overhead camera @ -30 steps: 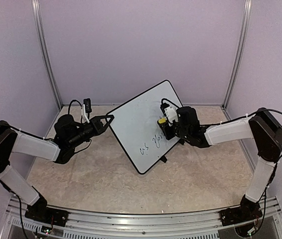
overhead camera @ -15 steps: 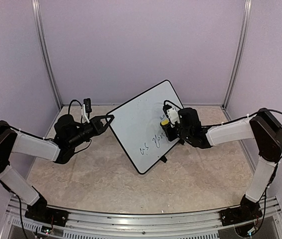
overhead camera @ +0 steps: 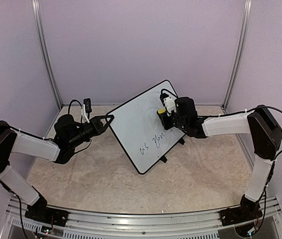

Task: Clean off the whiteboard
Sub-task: Erase the whiteboard at the center of the board.

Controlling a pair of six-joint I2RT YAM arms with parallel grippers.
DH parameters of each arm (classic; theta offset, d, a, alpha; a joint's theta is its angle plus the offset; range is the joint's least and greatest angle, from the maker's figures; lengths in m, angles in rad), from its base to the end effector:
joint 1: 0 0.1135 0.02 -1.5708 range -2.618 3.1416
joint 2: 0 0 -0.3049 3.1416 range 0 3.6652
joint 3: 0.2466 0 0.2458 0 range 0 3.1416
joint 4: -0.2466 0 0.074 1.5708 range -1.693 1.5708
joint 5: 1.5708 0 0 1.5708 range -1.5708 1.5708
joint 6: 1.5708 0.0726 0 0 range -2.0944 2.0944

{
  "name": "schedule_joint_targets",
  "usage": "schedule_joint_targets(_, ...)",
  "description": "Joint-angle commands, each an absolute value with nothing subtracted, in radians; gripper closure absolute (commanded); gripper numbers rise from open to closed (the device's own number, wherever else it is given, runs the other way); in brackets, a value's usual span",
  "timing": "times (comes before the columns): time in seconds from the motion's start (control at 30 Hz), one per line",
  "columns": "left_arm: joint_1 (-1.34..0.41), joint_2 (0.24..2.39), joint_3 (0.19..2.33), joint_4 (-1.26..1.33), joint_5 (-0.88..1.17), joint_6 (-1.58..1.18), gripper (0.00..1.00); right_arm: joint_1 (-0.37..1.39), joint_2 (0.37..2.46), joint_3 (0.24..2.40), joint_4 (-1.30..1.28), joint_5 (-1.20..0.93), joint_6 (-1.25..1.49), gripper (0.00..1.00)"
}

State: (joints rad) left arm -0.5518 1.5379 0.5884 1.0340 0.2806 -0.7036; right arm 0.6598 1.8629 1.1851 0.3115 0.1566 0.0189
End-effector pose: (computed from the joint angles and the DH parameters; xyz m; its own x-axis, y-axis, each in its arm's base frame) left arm 0.2796 -0.1958 0.2715 -0.4231 -0.4695 -0.7749 0.6098 0.4850 -0.6268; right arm 0.3760 0.2774 0.2506 -0.2922 -0.2031 -0.9345 -0.4850 0.8737 -0.0382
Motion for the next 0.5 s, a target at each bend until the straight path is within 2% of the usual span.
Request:
schedule_joint_targets(0.0, -0.591, 1.496, 0.595, 1.115, 0.415, -0.66, 1.0, 0.653, 1.883, 1.129, 0.297, 0.144, 0.011, 1.0)
schedule_joint_targets(0.27, -0.592, 1.512, 0.598, 1.129, 0.424, -0.671, 1.0, 0.644, 1.826, 0.996, 0.331, 0.152, 0.024, 1.0)
schedule_joint_targets(0.47, -0.593, 1.513, 0.598, 1.127, 0.425, -0.67, 1.0, 0.624, 1.83, 1.035, 0.315, 0.141, 0.016, 1.0)
